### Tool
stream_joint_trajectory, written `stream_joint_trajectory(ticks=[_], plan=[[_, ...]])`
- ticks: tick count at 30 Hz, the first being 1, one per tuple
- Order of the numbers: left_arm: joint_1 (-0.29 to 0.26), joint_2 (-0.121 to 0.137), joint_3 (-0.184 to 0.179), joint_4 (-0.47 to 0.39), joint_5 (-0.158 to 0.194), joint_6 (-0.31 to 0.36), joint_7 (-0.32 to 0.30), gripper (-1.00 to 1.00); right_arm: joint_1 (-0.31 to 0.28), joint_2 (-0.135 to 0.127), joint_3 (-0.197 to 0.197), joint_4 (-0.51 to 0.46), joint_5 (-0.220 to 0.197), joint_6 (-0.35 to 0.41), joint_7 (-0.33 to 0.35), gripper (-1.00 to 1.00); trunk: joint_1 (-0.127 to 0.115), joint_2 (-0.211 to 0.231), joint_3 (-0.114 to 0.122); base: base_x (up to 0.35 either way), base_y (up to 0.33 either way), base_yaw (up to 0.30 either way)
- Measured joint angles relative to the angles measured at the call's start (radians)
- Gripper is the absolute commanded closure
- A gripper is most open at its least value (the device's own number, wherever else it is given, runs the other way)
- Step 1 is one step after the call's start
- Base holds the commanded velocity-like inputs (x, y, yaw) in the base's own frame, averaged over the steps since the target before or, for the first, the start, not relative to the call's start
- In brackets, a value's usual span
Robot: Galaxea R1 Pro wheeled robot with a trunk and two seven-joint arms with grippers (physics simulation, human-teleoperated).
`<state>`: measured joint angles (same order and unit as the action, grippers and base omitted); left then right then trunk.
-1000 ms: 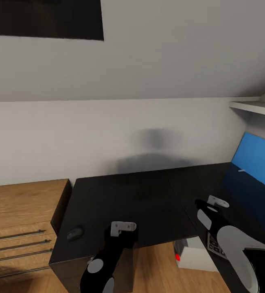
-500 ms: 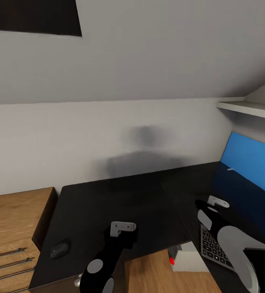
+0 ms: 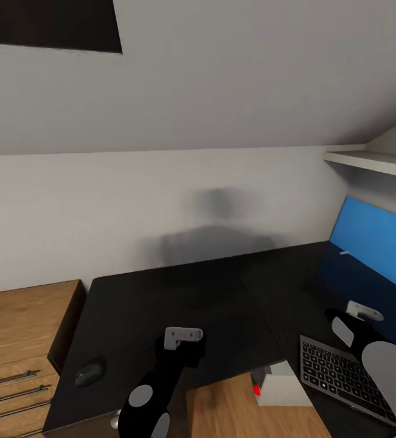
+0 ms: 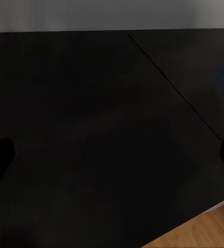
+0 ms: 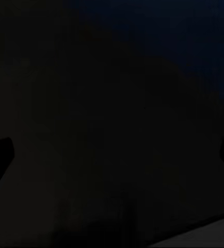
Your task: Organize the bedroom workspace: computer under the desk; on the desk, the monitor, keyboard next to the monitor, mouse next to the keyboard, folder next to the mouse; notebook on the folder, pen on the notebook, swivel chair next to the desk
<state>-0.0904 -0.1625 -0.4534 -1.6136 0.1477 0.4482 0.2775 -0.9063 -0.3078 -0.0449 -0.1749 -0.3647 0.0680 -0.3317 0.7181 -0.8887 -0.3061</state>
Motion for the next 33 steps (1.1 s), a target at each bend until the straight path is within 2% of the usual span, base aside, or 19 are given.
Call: stream_joint_trajectory(ticks=[16, 22, 26, 33], plan=[[0.0, -0.012, -0.002, -0.004, 0.001, 0.016, 0.002, -1.0, 0.0, 0.005, -0.015, -0.027, -0.001, 0.032, -0.002, -1.0, 0.061, -0.112, -0.05, 0.0, 0.0, 0.0], [0.0, -0.012, 0.001, -0.004, 0.001, 0.083, 0.002, -1.0, 0.0, 0.005, -0.015, -0.028, 0.0, 0.034, -0.001, -1.0, 0.084, -0.154, -0.069, 0.0, 0.0, 0.0], [0.0, -0.012, 0.027, -0.004, 0.005, 0.13, 0.002, -1.0, 0.0, 0.005, -0.015, -0.028, 0.0, 0.034, -0.001, -1.0, 0.1, -0.182, -0.082, 0.0, 0.0, 0.0], [-0.001, -0.012, 0.039, -0.004, 0.007, 0.15, 0.002, -1.0, 0.0, 0.005, -0.014, -0.028, 0.0, 0.034, 0.0, -1.0, 0.127, -0.231, -0.104, 0.0, 0.0, 0.0]])
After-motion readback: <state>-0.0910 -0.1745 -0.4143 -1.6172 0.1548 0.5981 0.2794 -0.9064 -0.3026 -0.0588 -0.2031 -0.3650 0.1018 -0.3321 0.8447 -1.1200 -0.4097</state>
